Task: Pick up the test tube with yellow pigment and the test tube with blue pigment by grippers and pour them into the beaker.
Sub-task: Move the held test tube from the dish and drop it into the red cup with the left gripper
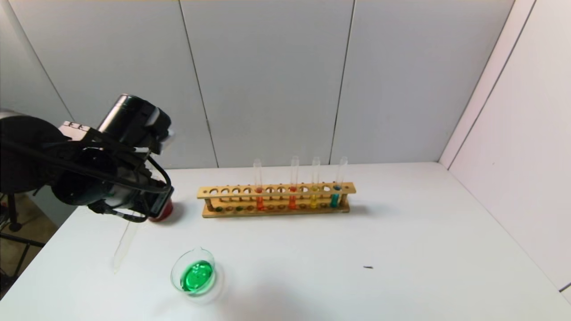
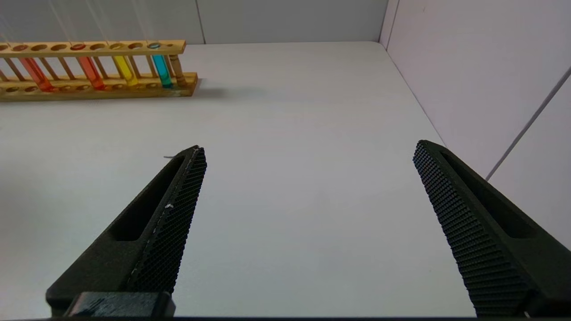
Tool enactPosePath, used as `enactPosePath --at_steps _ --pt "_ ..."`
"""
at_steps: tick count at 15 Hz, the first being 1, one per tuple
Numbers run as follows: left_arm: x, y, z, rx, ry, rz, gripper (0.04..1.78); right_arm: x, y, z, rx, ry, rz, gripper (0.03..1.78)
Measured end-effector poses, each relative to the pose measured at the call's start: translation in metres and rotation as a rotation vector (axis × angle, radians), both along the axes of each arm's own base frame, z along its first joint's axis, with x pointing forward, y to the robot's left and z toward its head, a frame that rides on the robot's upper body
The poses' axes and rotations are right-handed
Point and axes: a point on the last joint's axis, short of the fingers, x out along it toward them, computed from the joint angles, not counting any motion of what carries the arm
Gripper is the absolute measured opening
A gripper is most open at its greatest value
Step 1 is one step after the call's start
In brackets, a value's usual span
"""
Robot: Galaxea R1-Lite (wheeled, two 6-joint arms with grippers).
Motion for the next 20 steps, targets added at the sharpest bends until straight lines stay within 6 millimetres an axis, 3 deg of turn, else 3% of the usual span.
enactPosePath --at_steps 6,15,20 --pt "0.03 0.027 0.019 -0.112 -0.248 0.097 0.3 0.0 0.0 0.0 0.0 0.0 0.0 1.7" --pt "0.096 0.061 0.01 -0.113 -0.401 0.142 0.3 0.0 0.0 0.0 0.0 0.0 0.0 1.7" --pt "0.128 0.068 -0.001 -0.109 -0.442 0.159 0.3 0.0 0.0 0.0 0.0 0.0 0.0 1.7"
